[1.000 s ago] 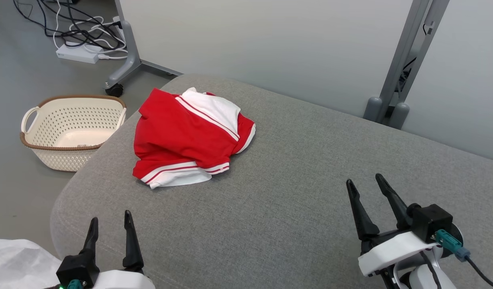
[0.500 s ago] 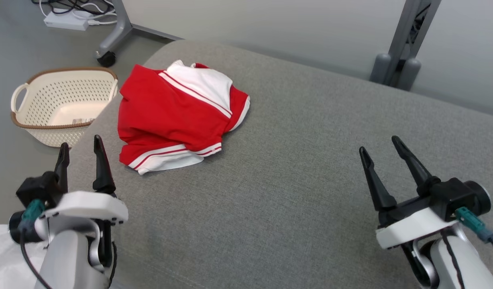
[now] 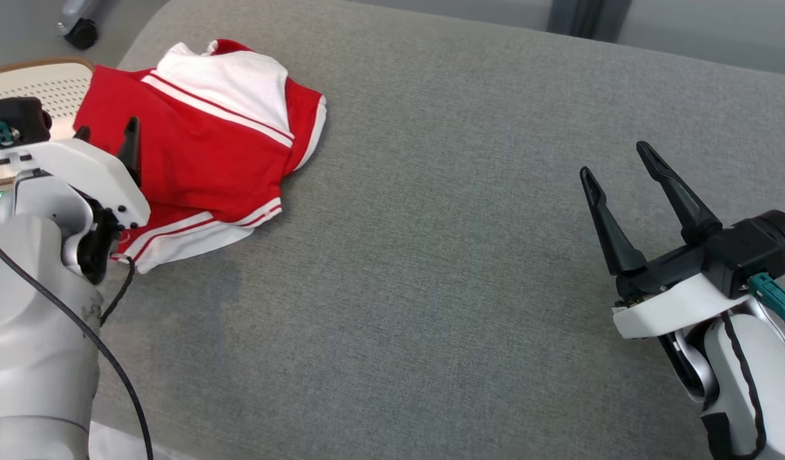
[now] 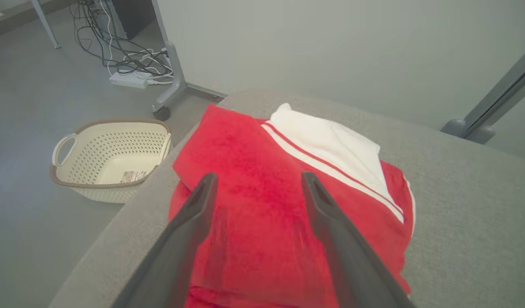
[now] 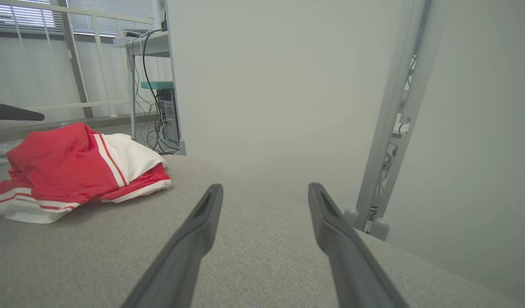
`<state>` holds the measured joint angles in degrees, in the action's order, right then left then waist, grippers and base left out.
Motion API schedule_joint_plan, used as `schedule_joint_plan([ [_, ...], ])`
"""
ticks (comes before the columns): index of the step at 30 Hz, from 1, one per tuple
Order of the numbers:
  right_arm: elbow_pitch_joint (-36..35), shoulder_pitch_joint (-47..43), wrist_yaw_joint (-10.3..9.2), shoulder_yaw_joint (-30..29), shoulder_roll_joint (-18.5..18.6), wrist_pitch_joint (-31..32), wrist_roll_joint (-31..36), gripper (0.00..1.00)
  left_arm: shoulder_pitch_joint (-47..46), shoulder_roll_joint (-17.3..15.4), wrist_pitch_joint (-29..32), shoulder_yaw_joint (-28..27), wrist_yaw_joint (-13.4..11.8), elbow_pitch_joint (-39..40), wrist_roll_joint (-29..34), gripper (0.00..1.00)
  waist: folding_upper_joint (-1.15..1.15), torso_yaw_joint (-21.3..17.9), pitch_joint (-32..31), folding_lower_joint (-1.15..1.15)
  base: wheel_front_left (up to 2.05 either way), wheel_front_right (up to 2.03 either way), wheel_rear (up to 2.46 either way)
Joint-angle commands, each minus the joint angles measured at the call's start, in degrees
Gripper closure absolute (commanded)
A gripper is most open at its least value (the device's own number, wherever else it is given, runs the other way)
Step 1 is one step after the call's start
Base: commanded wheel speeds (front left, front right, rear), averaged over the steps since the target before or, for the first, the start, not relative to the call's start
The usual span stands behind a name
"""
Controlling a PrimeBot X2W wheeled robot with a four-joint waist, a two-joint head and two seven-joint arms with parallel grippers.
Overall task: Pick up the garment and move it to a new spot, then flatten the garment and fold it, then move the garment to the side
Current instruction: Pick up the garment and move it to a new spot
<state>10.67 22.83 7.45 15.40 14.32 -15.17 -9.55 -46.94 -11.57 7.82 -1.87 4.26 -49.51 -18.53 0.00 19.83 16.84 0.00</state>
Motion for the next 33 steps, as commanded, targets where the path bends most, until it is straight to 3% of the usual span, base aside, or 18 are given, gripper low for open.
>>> schedule_joint_plan([
  [1, -0.1, 0.7, 0.06, 0.3, 0.3, -0.1, 0.0, 0.00, -2.0, -0.6, 1.5, 0.2, 0.4, -1.9, -0.1, 0.00, 0.00, -1.8, 1.7, 0.00, 0.00, 0.00, 0.00],
  [10, -0.4, 1.4, 0.05, 1.1, 0.3, -0.1, -0.1, 0.00, -8.4, -3.7, 8.6, 2.0, -0.2, -10.9, 0.9, 0.00, 0.00, -4.3, 4.6, 0.00, 0.00, 0.00, 0.00],
  [21, -0.8, 1.9, 0.05, 1.1, -0.4, -0.1, 0.3, 0.00, -11.4, -4.7, 9.8, 2.4, -0.6, -16.4, -0.1, 0.00, 0.00, -5.2, 7.4, 0.00, 0.00, 0.00, 0.00],
  [22, -0.9, 1.9, 0.05, 1.1, -0.4, -0.1, 0.4, 0.00, -11.6, -4.5, 9.8, 2.2, -0.5, -16.8, -0.4, 0.51, 0.00, -5.2, 7.6, 0.00, 0.00, 0.00, 0.00],
  [23, -0.9, 2.0, 0.05, 1.0, -0.3, -0.1, 0.5, 0.00, -11.7, -4.4, 9.6, 2.1, -0.4, -17.0, -0.7, 0.82, 0.00, -5.1, 7.7, 0.00, 0.00, 0.00, 0.00],
  [24, -0.8, 2.0, 0.05, 1.0, -0.2, -0.1, 0.4, 0.00, -11.8, -4.2, 9.3, 2.1, -0.3, -17.3, -0.8, 1.00, 0.00, -5.1, 7.7, 0.00, 0.00, 0.00, 0.00],
  [28, -0.4, 2.3, 0.05, 0.9, -0.3, -0.1, 0.3, 0.00, -12.6, -3.6, 7.6, 1.7, 0.2, -17.9, -1.9, 1.00, 0.00, -4.9, 7.4, 0.00, 0.00, 0.00, 0.00],
  [33, 0.1, 2.2, 0.05, 0.8, -0.9, -0.1, 0.0, 0.00, -12.4, -3.2, 1.1, 0.0, -0.1, -17.2, -3.8, 1.00, 0.00, -4.9, 5.9, 0.00, 0.00, 0.00, 0.00],
])
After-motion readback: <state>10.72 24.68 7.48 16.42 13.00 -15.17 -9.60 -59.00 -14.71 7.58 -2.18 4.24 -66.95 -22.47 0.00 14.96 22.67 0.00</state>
